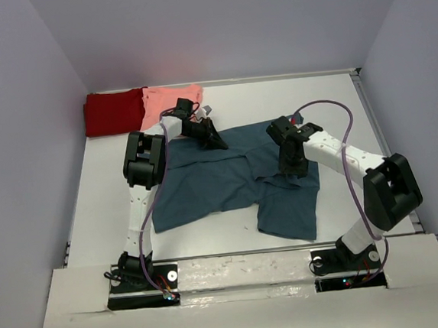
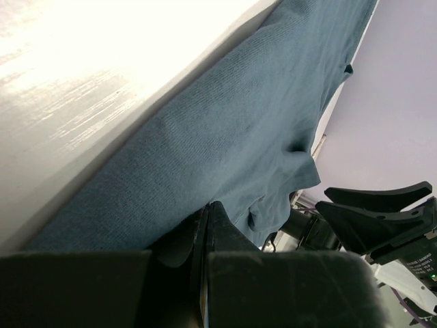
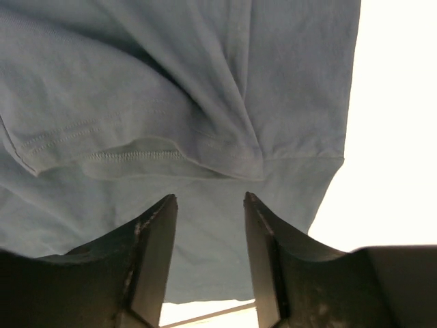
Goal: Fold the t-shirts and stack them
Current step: Fold the flattened tshirt in 1/3 of the way
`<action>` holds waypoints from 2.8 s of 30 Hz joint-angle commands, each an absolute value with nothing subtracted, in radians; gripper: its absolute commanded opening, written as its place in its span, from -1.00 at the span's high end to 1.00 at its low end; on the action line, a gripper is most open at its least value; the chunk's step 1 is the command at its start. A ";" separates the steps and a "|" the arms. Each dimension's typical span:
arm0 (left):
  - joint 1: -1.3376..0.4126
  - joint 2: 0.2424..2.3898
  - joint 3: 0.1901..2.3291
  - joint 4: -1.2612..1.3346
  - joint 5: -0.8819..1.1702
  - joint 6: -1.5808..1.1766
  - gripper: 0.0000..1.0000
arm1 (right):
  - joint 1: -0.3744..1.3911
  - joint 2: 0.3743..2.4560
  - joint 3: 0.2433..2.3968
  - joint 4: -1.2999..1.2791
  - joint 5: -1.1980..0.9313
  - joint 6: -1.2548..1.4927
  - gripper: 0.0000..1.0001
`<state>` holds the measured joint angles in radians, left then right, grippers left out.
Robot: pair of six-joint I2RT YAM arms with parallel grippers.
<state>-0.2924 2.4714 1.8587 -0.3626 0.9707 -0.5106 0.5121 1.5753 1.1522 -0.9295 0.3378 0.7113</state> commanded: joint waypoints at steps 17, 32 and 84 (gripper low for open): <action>-0.276 2.480 1.856 -0.405 0.900 -0.494 0.83 | 0.515 1.695 1.223 -0.787 0.434 0.595 0.07; -0.275 2.477 1.852 -0.405 0.900 -0.495 0.83 | 0.515 1.744 1.252 -0.752 0.410 0.575 0.71; -0.265 2.477 1.862 -0.400 0.905 -0.497 0.83 | 0.152 1.764 1.338 -0.818 -0.207 0.590 0.03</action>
<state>-0.2844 2.4714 1.8587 -0.3630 0.9718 -0.5106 0.1921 1.7592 1.3258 -0.9272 -0.0940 0.5900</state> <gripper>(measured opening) 0.087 0.489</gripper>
